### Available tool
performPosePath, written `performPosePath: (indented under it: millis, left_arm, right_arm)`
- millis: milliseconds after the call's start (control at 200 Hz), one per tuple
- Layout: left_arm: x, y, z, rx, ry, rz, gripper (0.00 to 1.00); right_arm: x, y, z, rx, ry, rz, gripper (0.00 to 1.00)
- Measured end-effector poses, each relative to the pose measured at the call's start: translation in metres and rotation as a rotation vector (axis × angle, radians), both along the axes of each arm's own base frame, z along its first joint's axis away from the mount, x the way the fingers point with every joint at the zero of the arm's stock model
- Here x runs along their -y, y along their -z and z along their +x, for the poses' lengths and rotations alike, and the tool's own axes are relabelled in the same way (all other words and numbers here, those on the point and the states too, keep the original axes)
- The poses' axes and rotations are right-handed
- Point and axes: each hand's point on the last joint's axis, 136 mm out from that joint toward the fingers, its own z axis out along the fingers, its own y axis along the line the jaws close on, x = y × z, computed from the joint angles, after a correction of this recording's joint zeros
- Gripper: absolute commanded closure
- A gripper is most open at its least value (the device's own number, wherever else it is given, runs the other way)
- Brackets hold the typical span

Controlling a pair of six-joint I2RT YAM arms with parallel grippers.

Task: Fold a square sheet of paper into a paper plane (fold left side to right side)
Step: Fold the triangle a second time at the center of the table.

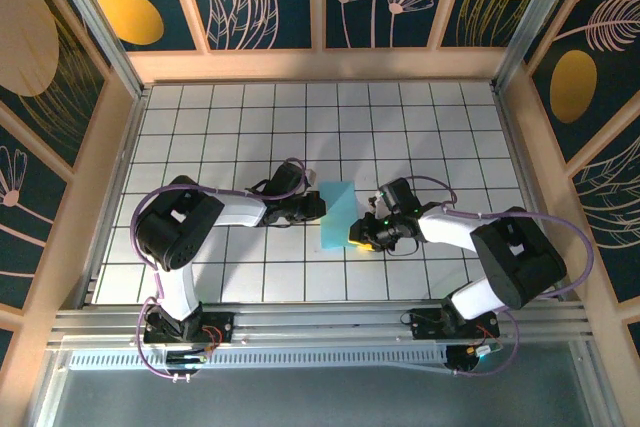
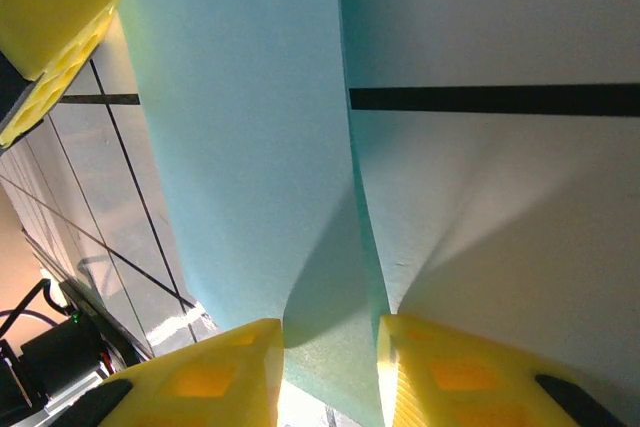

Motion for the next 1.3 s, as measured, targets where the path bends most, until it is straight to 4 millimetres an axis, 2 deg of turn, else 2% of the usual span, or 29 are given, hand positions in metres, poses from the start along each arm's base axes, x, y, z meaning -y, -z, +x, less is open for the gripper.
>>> performPosePath:
  millis: [185,415,661,776,906,1301]
  left_arm:
    - [0.000,0.000,0.000,0.001,-0.001,0.001,0.99]
    - [0.000,0.000,0.000,0.001,-0.001,0.002,0.99]
    - [0.000,0.000,0.000,0.001,-0.001,0.002,0.99]
    - [0.000,0.000,0.000,0.001,-0.001,0.002,0.99]
    - [0.000,0.000,0.000,0.001,-0.001,0.002,0.99]
    - [0.000,0.000,0.000,0.001,-0.001,0.002,0.99]
  right_arm:
    - [0.000,-0.001,0.001,0.000,-0.001,-0.001,0.68]
    - [0.000,-0.009,0.011,0.018,0.004,0.001,0.68]
    - [0.003,-0.007,0.008,0.003,0.002,-0.010,0.68]
    - [0.002,-0.009,0.008,0.007,0.001,-0.008,0.74]
    - [0.002,-0.013,0.009,0.014,-0.001,-0.005,0.75]
    - [0.005,-0.011,0.005,-0.003,-0.011,-0.022,0.75]
